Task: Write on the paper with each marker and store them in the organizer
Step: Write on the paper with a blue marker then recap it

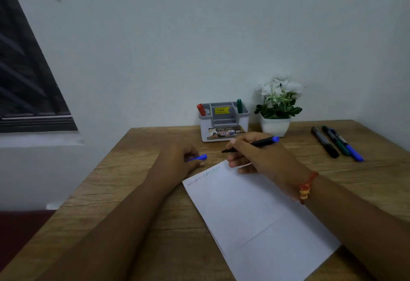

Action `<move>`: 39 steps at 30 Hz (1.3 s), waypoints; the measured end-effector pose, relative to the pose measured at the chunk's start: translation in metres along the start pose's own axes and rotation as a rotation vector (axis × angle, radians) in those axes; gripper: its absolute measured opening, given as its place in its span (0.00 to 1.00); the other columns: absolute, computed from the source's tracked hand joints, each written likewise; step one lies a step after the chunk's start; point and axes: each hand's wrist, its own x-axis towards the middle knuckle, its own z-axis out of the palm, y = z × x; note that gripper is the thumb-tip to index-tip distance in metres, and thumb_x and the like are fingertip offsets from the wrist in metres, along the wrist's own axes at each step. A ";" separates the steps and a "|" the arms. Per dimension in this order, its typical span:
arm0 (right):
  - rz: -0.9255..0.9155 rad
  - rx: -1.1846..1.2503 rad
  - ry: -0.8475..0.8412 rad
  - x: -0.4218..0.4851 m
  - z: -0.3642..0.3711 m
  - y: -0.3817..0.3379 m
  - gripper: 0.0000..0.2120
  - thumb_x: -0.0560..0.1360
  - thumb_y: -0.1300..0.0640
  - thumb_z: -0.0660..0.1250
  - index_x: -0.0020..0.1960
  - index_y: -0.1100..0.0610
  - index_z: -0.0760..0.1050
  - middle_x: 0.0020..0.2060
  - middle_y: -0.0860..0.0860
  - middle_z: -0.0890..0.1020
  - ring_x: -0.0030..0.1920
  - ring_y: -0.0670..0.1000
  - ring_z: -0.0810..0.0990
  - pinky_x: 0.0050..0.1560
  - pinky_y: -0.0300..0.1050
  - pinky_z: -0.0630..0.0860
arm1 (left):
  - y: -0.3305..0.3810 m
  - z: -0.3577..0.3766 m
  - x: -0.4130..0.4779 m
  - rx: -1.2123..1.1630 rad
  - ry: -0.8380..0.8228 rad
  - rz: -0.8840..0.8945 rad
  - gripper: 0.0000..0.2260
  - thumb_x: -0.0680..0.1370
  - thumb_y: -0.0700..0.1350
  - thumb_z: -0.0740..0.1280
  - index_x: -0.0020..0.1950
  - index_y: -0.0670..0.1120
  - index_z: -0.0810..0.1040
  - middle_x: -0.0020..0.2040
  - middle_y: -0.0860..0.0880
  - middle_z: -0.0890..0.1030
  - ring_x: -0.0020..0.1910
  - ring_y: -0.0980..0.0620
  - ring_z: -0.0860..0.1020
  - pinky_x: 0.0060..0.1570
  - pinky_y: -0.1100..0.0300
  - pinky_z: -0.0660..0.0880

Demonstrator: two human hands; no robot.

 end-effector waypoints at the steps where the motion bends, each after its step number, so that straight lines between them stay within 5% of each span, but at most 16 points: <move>1: -0.003 -0.015 0.004 0.000 0.001 0.002 0.09 0.81 0.56 0.66 0.50 0.57 0.84 0.42 0.57 0.88 0.41 0.50 0.87 0.42 0.45 0.84 | 0.000 0.001 0.000 -0.008 0.002 -0.009 0.14 0.72 0.53 0.74 0.54 0.49 0.83 0.50 0.52 0.83 0.46 0.56 0.77 0.42 0.66 0.71; 10: -0.062 -0.097 0.050 0.006 0.000 0.011 0.08 0.79 0.56 0.70 0.47 0.58 0.86 0.38 0.56 0.87 0.41 0.51 0.88 0.43 0.47 0.85 | 0.006 -0.012 -0.003 -0.139 0.080 0.055 0.08 0.75 0.53 0.71 0.52 0.55 0.82 0.47 0.58 0.82 0.46 0.60 0.77 0.45 0.63 0.73; 16: -0.030 -0.143 0.056 0.012 0.003 0.021 0.08 0.78 0.60 0.68 0.44 0.60 0.85 0.37 0.57 0.87 0.40 0.54 0.88 0.41 0.46 0.85 | 0.021 -0.011 -0.008 -0.116 -0.220 0.194 0.10 0.71 0.52 0.75 0.51 0.57 0.83 0.46 0.61 0.81 0.45 0.64 0.76 0.42 0.70 0.69; 21: -0.041 -0.200 0.052 0.013 0.003 0.026 0.04 0.76 0.62 0.70 0.44 0.60 0.84 0.36 0.57 0.87 0.41 0.55 0.88 0.44 0.48 0.85 | 0.012 -0.008 -0.006 -0.086 -0.270 0.208 0.13 0.69 0.50 0.78 0.52 0.53 0.85 0.44 0.61 0.81 0.41 0.70 0.76 0.37 0.77 0.69; 30: -0.061 -0.343 0.053 0.016 0.004 0.029 0.03 0.70 0.59 0.73 0.40 0.59 0.85 0.34 0.53 0.87 0.39 0.52 0.86 0.45 0.49 0.82 | 0.008 -0.006 -0.003 -0.129 -0.287 0.211 0.13 0.68 0.50 0.78 0.51 0.52 0.85 0.43 0.58 0.82 0.40 0.66 0.77 0.37 0.75 0.70; 34: -0.083 -0.353 0.062 0.016 0.009 0.029 0.04 0.68 0.62 0.74 0.39 0.55 0.86 0.33 0.46 0.86 0.34 0.40 0.83 0.37 0.40 0.79 | 0.006 -0.005 -0.002 -0.130 -0.289 0.237 0.13 0.68 0.50 0.78 0.52 0.53 0.85 0.43 0.58 0.82 0.40 0.66 0.77 0.38 0.74 0.70; 39: -0.052 -0.362 0.072 0.019 0.009 0.030 0.04 0.67 0.60 0.73 0.38 0.53 0.86 0.35 0.49 0.87 0.38 0.47 0.85 0.44 0.49 0.83 | 0.004 -0.005 -0.001 -0.143 -0.296 0.267 0.14 0.69 0.50 0.77 0.53 0.52 0.85 0.43 0.58 0.82 0.40 0.65 0.76 0.39 0.73 0.70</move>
